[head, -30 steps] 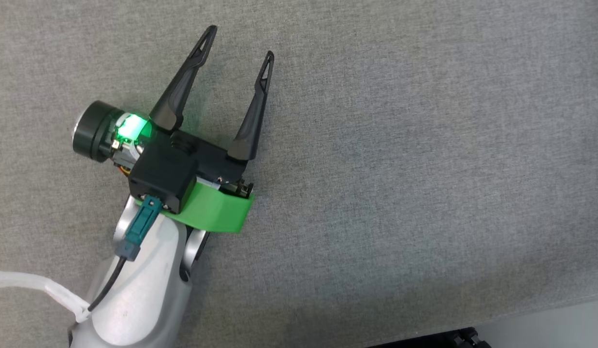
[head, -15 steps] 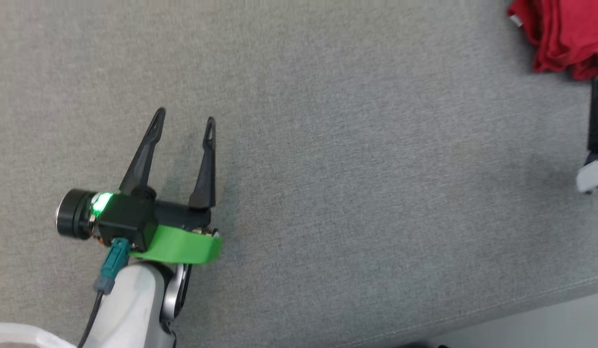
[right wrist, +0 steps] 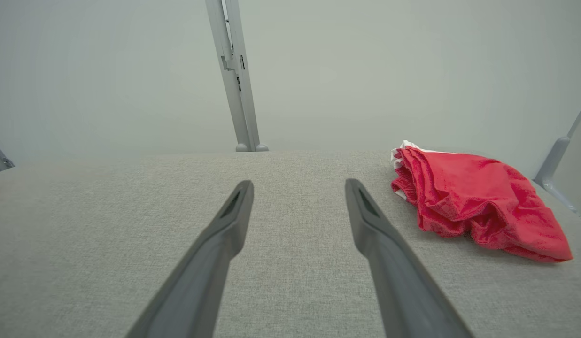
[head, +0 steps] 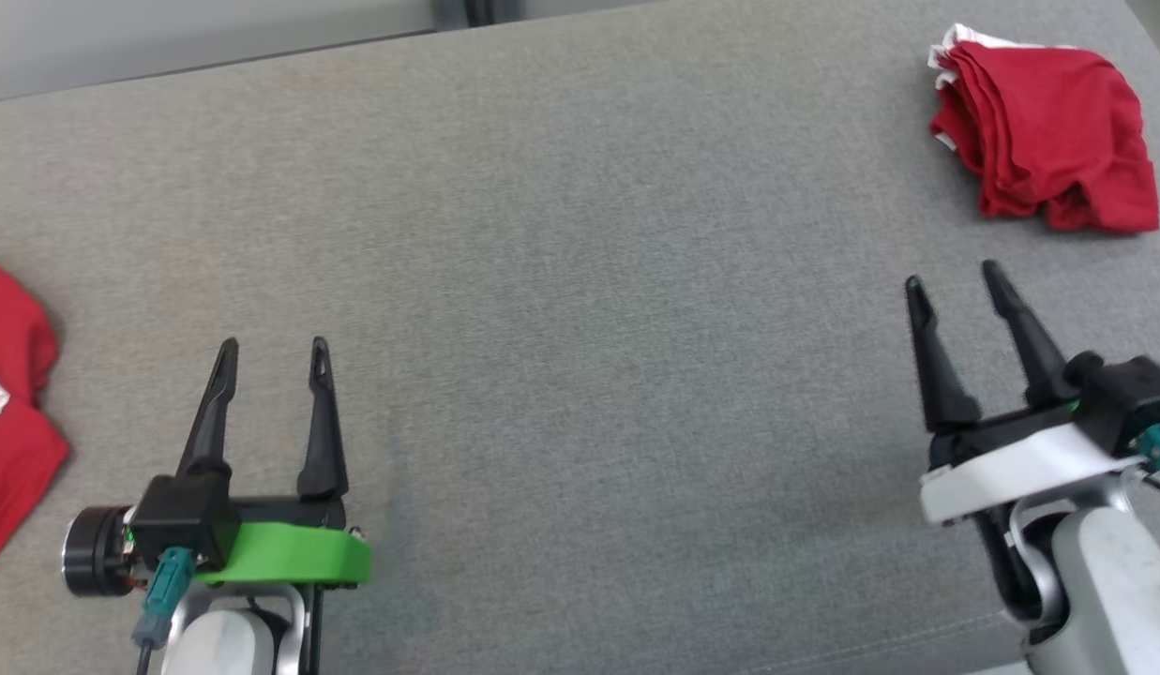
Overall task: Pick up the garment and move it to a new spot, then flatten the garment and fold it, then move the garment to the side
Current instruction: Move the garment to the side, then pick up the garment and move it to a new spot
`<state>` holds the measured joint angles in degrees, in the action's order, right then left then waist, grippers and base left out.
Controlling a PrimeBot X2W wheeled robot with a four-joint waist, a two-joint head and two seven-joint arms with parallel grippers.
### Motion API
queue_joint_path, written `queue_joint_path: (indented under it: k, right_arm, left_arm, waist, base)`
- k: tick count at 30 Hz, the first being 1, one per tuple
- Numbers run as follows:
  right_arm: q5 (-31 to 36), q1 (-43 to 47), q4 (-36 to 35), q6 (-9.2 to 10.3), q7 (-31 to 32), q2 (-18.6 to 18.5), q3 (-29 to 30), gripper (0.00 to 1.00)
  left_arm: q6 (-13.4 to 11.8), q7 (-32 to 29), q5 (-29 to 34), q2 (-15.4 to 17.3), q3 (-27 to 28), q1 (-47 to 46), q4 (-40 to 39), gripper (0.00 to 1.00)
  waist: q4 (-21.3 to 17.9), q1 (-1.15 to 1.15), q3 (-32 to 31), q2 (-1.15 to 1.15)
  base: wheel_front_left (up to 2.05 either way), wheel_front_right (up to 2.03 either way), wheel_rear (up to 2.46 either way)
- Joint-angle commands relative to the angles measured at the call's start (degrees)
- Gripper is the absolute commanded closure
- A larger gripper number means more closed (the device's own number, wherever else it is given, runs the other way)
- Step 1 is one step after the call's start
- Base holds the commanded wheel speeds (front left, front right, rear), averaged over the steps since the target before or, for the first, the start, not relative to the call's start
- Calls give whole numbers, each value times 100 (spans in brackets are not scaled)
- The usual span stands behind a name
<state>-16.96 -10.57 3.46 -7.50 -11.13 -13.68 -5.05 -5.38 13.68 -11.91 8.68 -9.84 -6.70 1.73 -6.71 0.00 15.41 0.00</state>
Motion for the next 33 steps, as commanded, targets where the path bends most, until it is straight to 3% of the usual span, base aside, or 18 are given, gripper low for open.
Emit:
queue_joint_path:
  k: [1, 11, 33]
  right_arm:
    - [58, 149, -101, 1, 37, 74, -45, 0]
    - [197, 786, -528, 2, 251, 405, -16, 0]
    - [318, 1675, -967, 2, 598, 468, 136, 0]
  left_arm:
    - [-50, 35, -59, 52, 53, 151, 19, 0]
    - [-142, 92, -159, 29, 144, 562, 192, 0]
    - [-97, 41, -194, 118, -105, 962, 493, 0]
  waist:
    - [256, 0, -246, 0]
    - [561, 0, -754, 0]
    - [528, 0, -1386, 0]
  base:
    - [0, 0, 0]
    - [0, 0, 0]
    - [0, 0, 0]
